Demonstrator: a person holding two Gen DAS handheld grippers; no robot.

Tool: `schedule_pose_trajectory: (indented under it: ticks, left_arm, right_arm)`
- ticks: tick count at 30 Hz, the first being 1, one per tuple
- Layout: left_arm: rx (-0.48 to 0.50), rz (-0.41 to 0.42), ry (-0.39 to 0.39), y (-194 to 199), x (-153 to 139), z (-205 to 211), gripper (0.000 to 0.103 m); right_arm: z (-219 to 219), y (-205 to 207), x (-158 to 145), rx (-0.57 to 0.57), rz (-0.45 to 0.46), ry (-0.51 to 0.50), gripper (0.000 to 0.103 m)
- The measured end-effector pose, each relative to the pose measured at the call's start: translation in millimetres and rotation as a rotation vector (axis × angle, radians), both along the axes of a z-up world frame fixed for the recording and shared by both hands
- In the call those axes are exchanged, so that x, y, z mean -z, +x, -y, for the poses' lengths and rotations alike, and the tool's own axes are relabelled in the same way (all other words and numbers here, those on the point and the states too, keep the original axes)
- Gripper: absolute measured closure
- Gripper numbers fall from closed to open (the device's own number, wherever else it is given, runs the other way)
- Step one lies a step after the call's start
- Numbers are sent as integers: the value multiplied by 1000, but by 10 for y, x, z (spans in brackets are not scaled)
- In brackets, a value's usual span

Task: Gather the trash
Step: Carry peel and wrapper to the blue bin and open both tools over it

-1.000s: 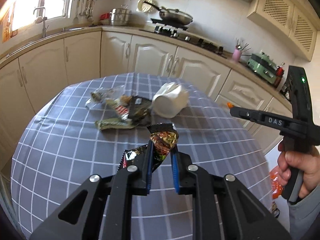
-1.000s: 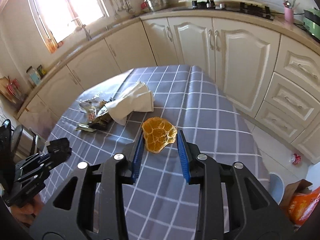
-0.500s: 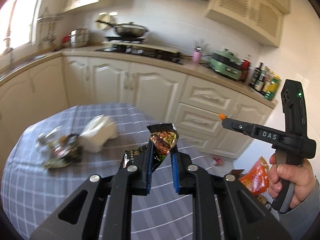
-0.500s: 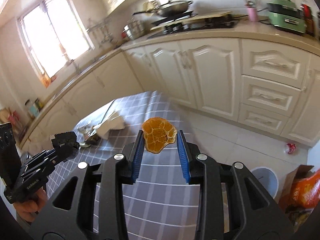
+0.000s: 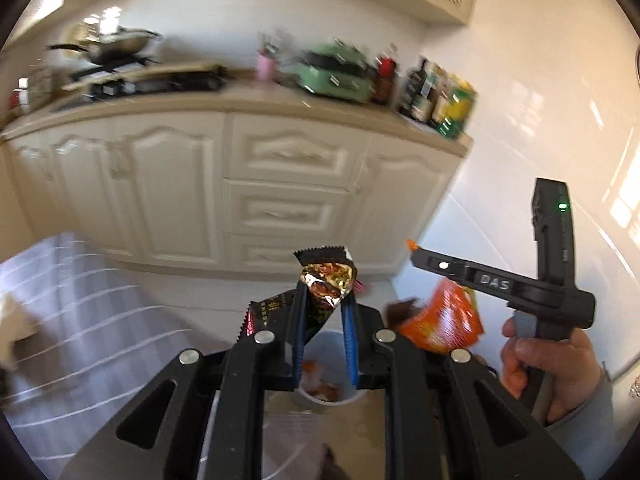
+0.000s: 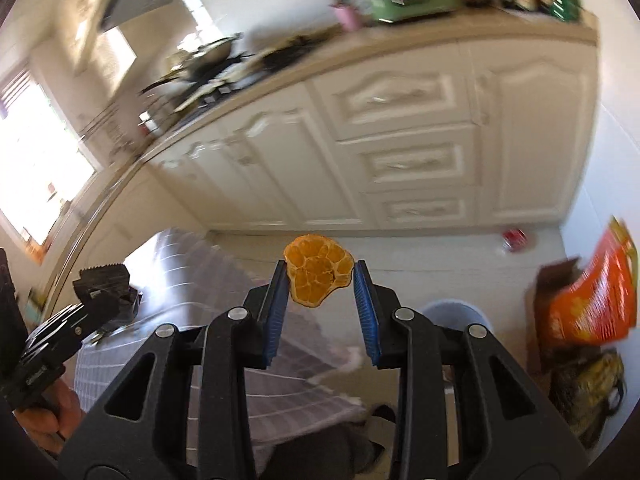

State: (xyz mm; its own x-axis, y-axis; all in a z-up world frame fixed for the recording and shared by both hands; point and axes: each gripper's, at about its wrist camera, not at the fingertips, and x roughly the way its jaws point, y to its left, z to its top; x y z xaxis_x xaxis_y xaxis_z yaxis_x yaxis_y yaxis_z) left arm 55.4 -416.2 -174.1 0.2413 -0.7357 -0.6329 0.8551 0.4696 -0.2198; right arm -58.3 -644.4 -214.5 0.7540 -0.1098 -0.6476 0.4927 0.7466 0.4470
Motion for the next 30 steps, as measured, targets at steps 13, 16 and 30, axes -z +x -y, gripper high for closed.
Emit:
schedule_pose_trajectory:
  ticks: [13,16,30]
  left_arm:
    - [142,-243,259,-40,1272,1588,87]
    - [134,-286,306,49,1490,1764,87]
    - [67,-349,388,325,1953,2192,19]
  right_arm:
    - [878,-34,1256,98,-124,277,71]
    - [977,35,1445,109,-142,319,71]
    - [1307,-32,1983,238,-134,478,19]
